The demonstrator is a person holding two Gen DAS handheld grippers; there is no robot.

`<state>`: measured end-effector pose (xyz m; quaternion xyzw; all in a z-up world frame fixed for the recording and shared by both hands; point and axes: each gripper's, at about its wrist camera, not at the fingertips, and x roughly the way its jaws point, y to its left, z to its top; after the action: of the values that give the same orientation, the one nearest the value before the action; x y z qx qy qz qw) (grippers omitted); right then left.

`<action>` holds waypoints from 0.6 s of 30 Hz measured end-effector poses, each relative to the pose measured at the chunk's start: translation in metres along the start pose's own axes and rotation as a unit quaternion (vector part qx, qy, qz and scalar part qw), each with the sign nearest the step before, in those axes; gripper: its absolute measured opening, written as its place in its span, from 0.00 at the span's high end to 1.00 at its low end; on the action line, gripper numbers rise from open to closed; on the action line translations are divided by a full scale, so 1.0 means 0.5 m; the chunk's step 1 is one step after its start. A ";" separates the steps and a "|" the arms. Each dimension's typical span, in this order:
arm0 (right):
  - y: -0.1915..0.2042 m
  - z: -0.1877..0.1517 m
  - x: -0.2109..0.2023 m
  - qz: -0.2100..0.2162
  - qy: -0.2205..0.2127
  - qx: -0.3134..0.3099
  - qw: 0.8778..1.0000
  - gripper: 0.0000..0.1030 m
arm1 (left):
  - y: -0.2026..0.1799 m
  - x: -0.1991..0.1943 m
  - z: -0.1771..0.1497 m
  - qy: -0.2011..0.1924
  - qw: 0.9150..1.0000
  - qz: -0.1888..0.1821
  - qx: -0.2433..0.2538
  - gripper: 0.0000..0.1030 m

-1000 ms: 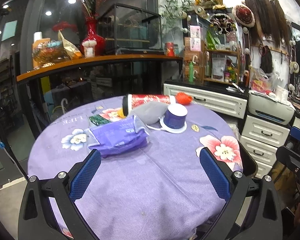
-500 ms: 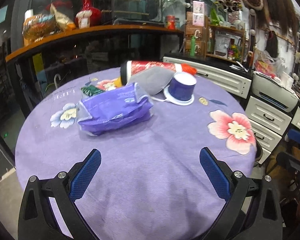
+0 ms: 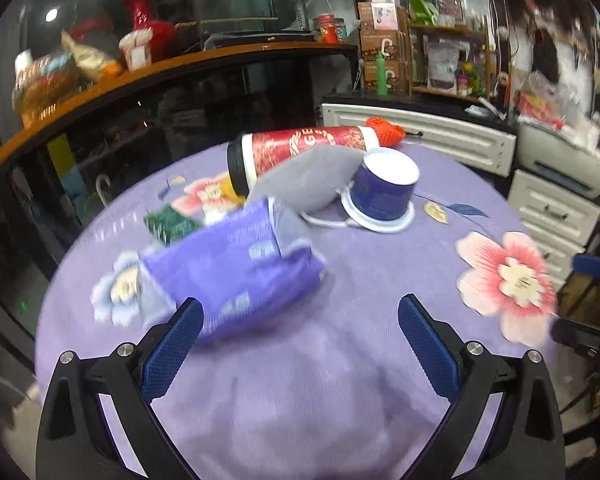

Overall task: Collect trash
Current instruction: 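Grasp the purple tissue pack with the left tool while the right tool grasps the dark blue cup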

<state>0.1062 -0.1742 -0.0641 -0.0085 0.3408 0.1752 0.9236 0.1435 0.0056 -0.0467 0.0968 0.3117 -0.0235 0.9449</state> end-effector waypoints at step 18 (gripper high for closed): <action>-0.035 0.063 0.064 0.013 0.010 0.006 1.000 0.05 | -0.023 0.150 0.039 0.080 0.996 0.026 0.009 0.55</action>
<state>0.1543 -0.1764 -0.0617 -0.0002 0.3512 0.1847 0.9179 0.2139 -0.0085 -0.0778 0.1153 0.3832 0.0059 0.9164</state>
